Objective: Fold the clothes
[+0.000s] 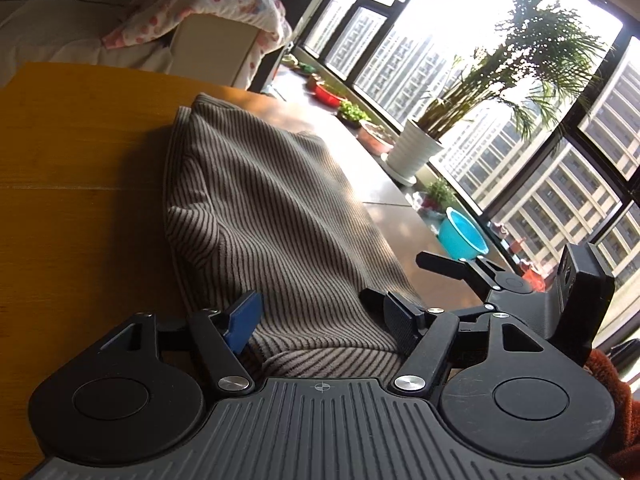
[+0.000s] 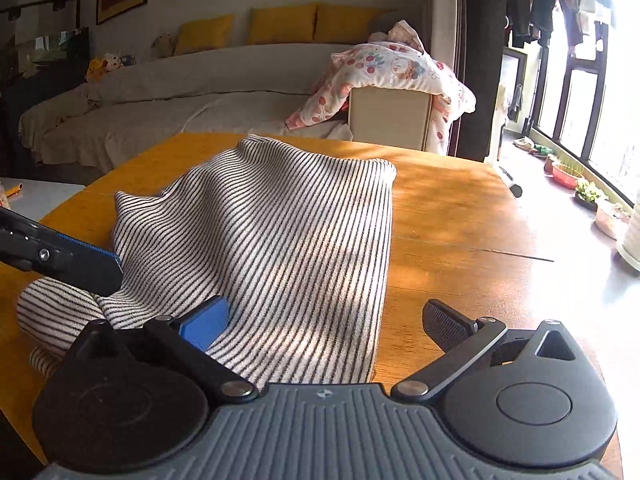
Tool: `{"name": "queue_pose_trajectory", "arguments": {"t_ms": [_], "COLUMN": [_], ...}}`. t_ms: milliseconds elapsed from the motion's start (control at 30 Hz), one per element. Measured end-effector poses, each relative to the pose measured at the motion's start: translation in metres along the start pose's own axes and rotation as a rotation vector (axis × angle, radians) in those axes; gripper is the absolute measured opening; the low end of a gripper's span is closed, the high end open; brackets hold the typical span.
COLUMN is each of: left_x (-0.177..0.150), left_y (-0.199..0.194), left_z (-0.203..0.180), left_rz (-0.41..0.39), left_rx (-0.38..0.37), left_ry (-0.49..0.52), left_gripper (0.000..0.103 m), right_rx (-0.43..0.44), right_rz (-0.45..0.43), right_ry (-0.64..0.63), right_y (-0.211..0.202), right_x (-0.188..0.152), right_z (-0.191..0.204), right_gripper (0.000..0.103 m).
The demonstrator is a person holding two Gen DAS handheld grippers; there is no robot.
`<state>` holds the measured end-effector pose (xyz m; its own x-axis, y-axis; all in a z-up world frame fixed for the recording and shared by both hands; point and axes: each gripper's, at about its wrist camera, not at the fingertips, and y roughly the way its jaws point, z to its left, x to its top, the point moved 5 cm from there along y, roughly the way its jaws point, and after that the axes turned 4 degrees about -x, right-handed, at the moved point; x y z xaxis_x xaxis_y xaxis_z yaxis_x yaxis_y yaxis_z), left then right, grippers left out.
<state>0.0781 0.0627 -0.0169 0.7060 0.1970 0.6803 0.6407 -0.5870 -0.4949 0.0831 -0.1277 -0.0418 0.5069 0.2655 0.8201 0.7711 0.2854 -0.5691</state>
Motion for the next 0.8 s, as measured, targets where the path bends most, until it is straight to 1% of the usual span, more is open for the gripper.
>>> {"name": "queue_pose_trajectory", "arguments": {"t_ms": [67, 200, 267, 300, 367, 433, 667, 767, 800], "left_x": [0.010, 0.019, 0.020, 0.021, 0.023, 0.031, 0.086, 0.110, 0.107], "left_y": [-0.005, -0.016, -0.014, -0.009, 0.000, 0.008, -0.018, -0.030, -0.031], "left_z": [0.009, 0.026, 0.031, 0.031, 0.032, 0.028, 0.037, 0.041, 0.043], "left_rz": [-0.048, -0.119, -0.090, -0.072, -0.036, -0.048, -0.249, -0.337, -0.312], "left_rx": [0.025, 0.148, 0.140, 0.121, 0.076, 0.025, 0.012, 0.009, -0.005], "left_ry": [-0.038, -0.077, -0.087, -0.086, -0.082, -0.050, -0.068, -0.078, -0.082], "left_gripper": [0.077, 0.077, 0.082, 0.087, 0.087, 0.087, 0.087, 0.089, 0.092], "right_rx": [0.003, 0.024, 0.037, 0.044, 0.057, 0.055, 0.038, 0.034, 0.036], "right_rz": [0.003, 0.010, 0.019, 0.023, 0.031, 0.031, 0.020, 0.018, 0.019], "right_ry": [0.020, 0.070, 0.090, 0.101, 0.122, 0.126, 0.127, 0.127, 0.129], "right_y": [0.000, 0.002, 0.004, 0.005, 0.006, 0.006, 0.005, 0.004, 0.004], "right_x": [-0.002, -0.005, -0.005, -0.006, -0.006, -0.006, -0.008, -0.008, -0.008], "right_z": [-0.001, -0.006, -0.008, -0.009, -0.011, -0.011, -0.010, -0.009, -0.009], "right_gripper": [0.103, 0.103, 0.103, 0.103, 0.103, 0.103, 0.103, 0.103, 0.103]}}
